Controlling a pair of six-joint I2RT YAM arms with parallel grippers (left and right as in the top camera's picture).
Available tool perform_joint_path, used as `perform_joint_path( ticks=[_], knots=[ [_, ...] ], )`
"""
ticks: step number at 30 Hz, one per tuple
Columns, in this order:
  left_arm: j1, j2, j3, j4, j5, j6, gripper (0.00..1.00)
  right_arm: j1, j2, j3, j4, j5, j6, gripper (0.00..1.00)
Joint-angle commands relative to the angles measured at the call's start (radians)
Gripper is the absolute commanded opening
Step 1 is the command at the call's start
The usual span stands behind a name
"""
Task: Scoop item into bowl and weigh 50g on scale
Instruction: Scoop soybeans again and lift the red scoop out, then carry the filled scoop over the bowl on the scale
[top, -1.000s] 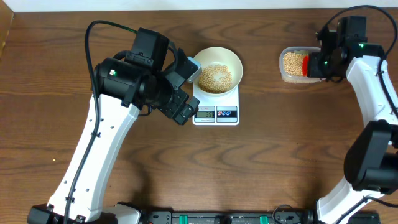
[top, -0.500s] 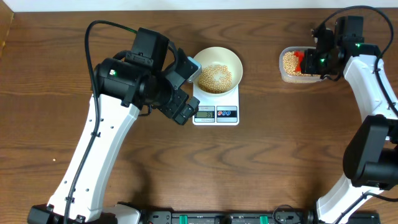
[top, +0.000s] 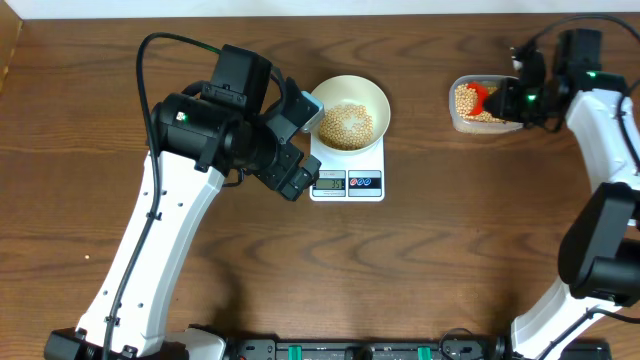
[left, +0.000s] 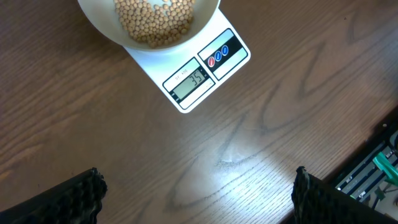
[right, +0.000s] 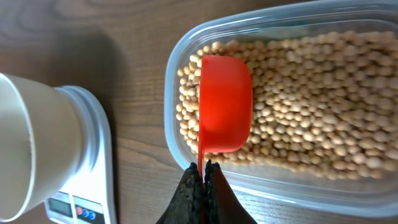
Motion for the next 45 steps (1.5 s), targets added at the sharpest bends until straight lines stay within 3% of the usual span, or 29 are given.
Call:
perform_joint_path(
  ticks=[1, 7, 26, 45],
  knots=[
    [0.0, -0.016, 0.01, -0.001, -0.006, -0.01, 0.98, -0.064, 0.013, 0.011, -0.01, -0.11, 0.011, 0.01],
    [0.0, -0.016, 0.01, -0.001, -0.007, -0.01, 0.98, -0.127, 0.012, 0.011, -0.052, -0.118, -0.006, 0.01],
    [0.0, -0.016, 0.01, -0.001, -0.006, -0.01, 0.98, -0.207, 0.012, 0.016, -0.042, -0.471, -0.05, 0.01],
    [0.0, -0.016, 0.01, 0.0, -0.006, -0.01, 0.98, -0.011, 0.012, 0.022, 0.13, -0.637, 0.126, 0.01]
  ],
)
